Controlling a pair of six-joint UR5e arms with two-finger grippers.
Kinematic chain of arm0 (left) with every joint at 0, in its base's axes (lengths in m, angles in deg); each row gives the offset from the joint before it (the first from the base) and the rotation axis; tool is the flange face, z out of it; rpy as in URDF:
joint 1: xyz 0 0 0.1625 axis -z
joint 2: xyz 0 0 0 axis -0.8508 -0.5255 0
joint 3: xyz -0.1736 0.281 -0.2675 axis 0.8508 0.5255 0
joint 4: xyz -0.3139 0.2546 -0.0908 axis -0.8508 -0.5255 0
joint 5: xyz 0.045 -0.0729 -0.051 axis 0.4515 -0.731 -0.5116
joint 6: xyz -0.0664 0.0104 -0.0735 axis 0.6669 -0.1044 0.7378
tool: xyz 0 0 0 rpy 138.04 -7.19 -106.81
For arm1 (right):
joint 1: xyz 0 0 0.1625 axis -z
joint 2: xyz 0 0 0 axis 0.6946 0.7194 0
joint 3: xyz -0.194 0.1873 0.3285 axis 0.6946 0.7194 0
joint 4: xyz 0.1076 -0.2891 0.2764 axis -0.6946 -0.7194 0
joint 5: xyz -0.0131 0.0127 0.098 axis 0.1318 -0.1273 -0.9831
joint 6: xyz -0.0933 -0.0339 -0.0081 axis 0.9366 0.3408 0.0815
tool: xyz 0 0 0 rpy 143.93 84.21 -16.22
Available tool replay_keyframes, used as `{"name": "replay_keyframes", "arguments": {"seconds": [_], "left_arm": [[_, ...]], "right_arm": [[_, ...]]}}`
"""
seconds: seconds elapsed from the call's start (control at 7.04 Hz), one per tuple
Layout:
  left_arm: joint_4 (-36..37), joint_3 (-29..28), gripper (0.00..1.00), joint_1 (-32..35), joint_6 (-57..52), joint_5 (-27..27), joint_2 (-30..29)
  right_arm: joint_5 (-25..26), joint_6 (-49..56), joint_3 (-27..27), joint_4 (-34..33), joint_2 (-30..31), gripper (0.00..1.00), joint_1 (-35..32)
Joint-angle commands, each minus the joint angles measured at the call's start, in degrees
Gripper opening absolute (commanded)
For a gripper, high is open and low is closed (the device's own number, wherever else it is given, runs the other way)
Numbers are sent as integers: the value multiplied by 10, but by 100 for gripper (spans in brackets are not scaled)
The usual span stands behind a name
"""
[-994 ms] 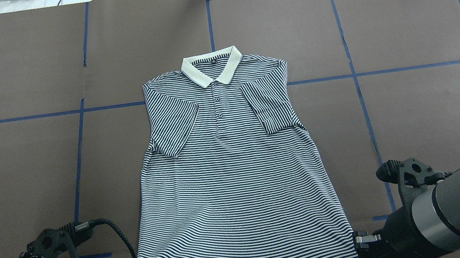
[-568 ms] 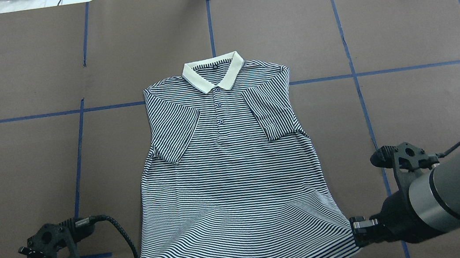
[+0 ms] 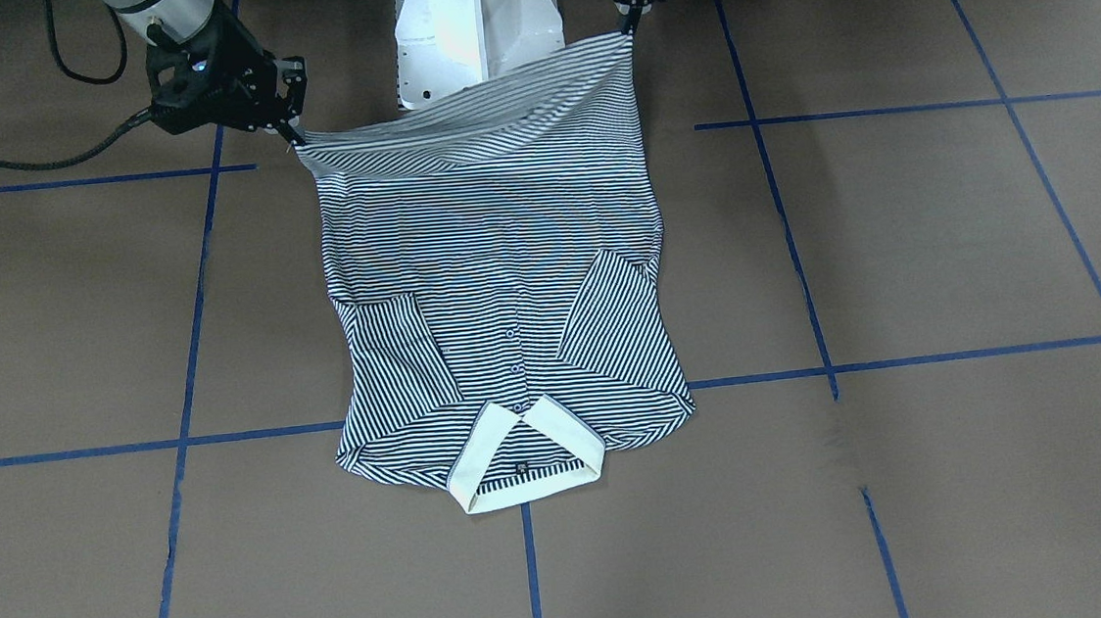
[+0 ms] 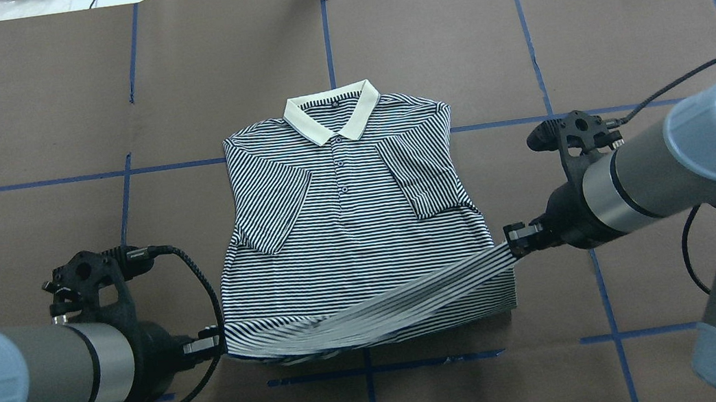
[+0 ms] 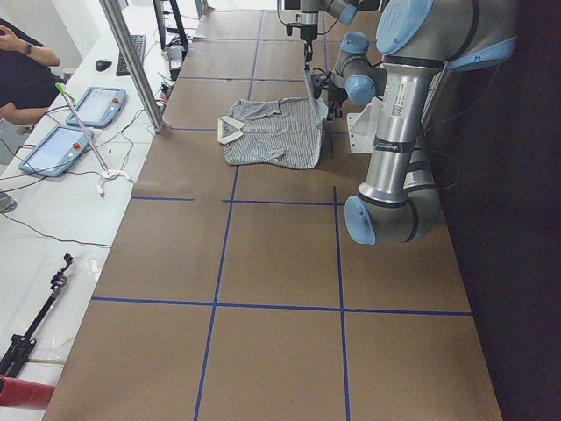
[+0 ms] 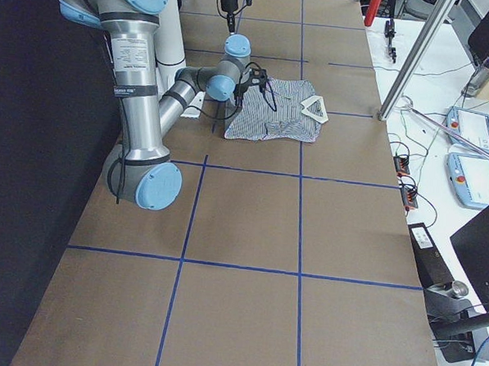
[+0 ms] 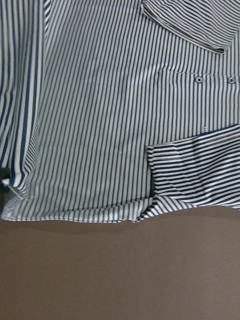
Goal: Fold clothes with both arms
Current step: 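Lift the hem with both grippers and fold it toward the collar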
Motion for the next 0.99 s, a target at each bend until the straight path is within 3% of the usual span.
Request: {"name": "replay_keyframes", "arguments": {"seconds": [0.0,0.28,0.57,0.85], "left_arm": [[-45,-66,0,55,-39,-2,-10],[-50,-165,0,104,-56,-1,-82],[-100,-227,0,149,-89,-2,-85],[-146,-291,0,186,-122,-1,-87]], "right_arm": [[2,55,86,2,-77,0,-51],[9,54,184,31,-144,0,-70],[10,53,253,100,-151,0,-101],[10,52,332,112,-194,0,-117]]}}
